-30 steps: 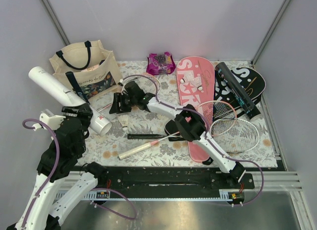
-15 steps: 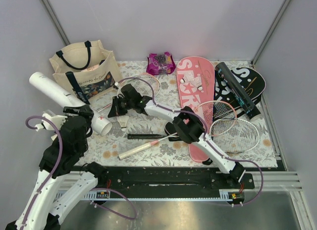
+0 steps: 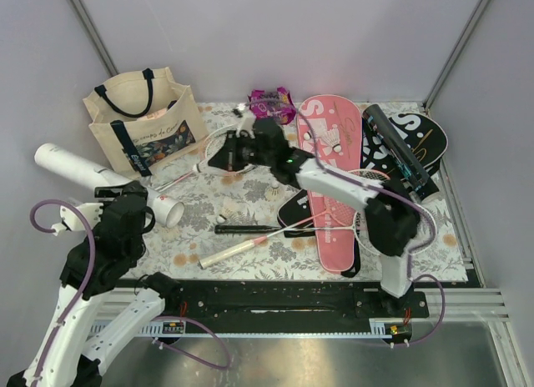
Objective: Pack up the badminton gear
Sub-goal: Pick up the shuttlecock at the center of the board, then place the shuttlecock at the shuttle tube.
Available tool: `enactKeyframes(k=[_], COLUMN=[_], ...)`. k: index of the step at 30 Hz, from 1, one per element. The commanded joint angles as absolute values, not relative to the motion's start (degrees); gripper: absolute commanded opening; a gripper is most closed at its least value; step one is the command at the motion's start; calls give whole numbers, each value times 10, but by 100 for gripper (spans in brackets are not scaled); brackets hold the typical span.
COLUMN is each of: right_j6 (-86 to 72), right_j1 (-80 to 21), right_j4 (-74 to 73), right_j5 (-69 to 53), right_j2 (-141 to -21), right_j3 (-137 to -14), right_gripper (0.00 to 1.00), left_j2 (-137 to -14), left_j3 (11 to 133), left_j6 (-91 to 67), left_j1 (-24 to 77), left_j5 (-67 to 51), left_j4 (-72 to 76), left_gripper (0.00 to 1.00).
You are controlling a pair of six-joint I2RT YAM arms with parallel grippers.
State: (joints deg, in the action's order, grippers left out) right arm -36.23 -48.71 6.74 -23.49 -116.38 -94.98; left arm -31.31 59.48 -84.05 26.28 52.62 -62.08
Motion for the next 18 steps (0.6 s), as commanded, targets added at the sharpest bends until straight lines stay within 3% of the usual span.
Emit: enactKeyframes(k=[1,9,13,18], right_j6=[-318,-292,-176,-68], right_j1=[-483,-531,-596,-649], right_j4=[169,295,300,317], right_j5=[-127,-40,24,55], right_j2=[-979,-789,-752,-723], right_j3=[-791,-551,-524,-520], right_gripper=[0,0,0,0], left_j2=[-338,-379,-401,-410], left_j3=[613,610,630,633], left_j6=[-909,-997,-1049,-1086], left_j1=[261,261,261,261], left_j5=[560,520,471,418], left_j4=[-636,-644,-691,-714], left_gripper=[11,8,2,4])
